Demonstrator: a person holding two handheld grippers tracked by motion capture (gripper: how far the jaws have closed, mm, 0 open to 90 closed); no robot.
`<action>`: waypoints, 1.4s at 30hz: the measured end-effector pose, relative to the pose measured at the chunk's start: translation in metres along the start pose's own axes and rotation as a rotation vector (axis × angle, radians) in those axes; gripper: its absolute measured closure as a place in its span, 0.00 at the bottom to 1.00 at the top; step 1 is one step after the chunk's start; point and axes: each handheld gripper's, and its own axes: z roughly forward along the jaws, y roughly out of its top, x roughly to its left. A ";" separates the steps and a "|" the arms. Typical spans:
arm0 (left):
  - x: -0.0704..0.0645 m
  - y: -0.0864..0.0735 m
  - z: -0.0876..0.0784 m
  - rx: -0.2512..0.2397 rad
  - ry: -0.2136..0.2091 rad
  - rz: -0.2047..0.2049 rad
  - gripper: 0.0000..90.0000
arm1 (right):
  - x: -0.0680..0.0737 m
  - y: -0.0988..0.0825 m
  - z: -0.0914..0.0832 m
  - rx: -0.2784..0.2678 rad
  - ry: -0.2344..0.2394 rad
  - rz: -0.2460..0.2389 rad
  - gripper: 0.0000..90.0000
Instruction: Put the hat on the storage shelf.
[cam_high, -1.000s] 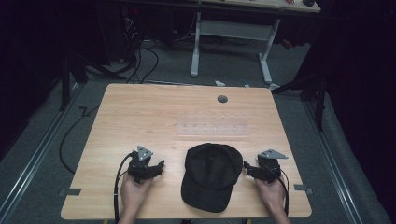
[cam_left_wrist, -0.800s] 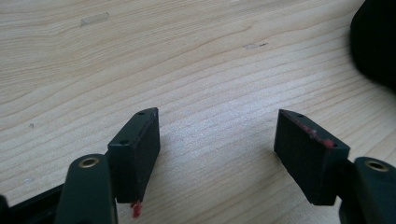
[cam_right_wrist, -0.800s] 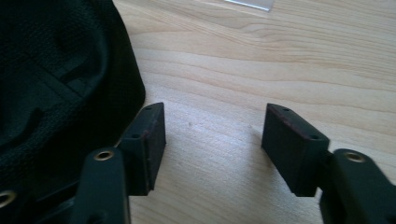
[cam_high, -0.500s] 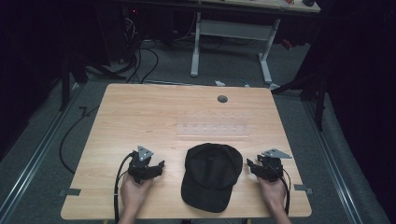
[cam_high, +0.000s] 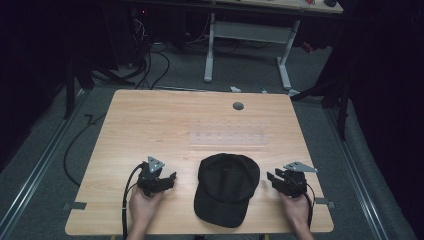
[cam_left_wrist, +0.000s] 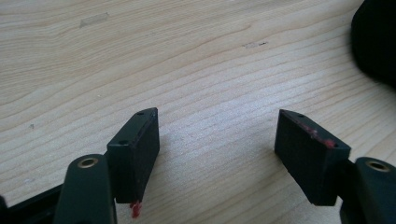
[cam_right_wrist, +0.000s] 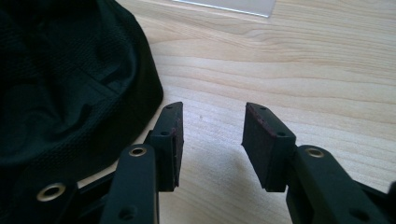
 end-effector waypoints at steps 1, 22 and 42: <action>0.000 0.000 0.000 0.000 0.000 0.000 0.34 | 0.001 0.000 -0.001 0.002 0.004 0.002 0.66; 0.000 0.000 0.000 -0.001 -0.002 -0.004 0.34 | 0.020 0.011 -0.025 -0.072 0.067 -0.068 0.67; 0.000 0.001 0.000 0.001 -0.004 -0.009 0.34 | 0.045 0.028 -0.041 -0.121 0.157 -0.111 0.64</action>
